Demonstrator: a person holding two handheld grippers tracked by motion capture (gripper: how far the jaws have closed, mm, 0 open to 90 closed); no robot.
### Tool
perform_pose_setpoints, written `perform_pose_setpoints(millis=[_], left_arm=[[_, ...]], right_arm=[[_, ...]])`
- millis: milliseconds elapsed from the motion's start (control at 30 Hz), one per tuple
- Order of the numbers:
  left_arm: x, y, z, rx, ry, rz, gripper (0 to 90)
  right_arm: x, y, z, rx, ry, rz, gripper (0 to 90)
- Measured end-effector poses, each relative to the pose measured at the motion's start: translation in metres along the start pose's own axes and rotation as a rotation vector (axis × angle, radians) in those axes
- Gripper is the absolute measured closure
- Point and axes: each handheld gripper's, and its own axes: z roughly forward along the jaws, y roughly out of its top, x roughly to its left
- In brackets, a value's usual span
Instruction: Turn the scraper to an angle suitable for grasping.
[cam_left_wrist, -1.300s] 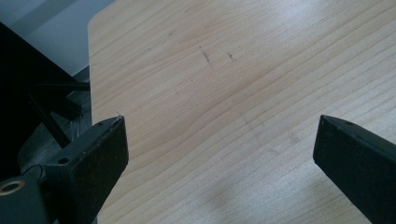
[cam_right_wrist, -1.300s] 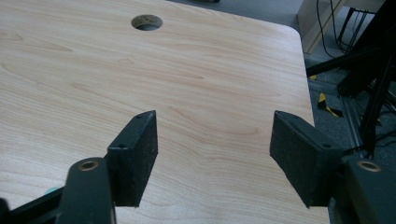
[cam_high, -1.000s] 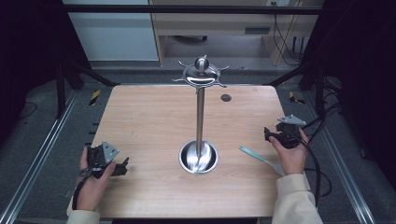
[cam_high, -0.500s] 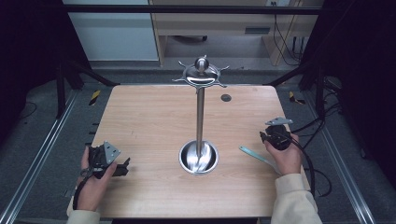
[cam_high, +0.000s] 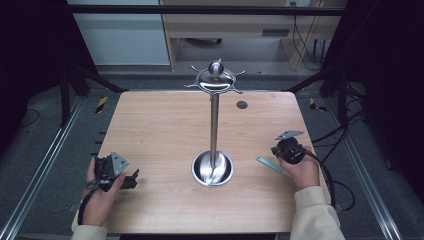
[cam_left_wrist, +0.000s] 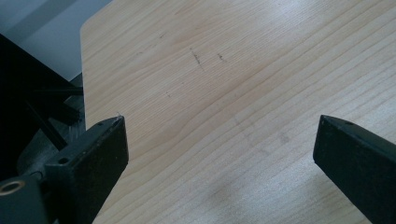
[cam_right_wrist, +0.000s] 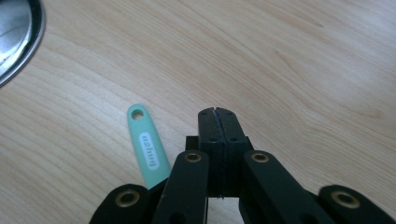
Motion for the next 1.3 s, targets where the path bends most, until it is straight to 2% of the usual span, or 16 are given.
perform_pose_setpoints(millis=[100,533,1033,1300], left_arm=[[0.000,0.000,0.000,0.000,0.000,-0.001,3.0],[-0.001,0.000,0.001,0.002,-0.001,0.001,3.0],[-0.002,0.000,0.002,0.008,-0.005,0.005,3.0],[-0.002,0.000,0.001,0.011,-0.005,0.009,3.0]], right_arm=[[0.002,0.000,0.002,-0.004,0.016,0.004,90.0],[0.013,0.001,0.012,0.028,0.060,-0.048,90.0],[0.019,0.002,0.019,0.072,0.065,-0.072,90.0],[0.029,0.000,0.013,0.090,0.134,-0.127,90.0]])
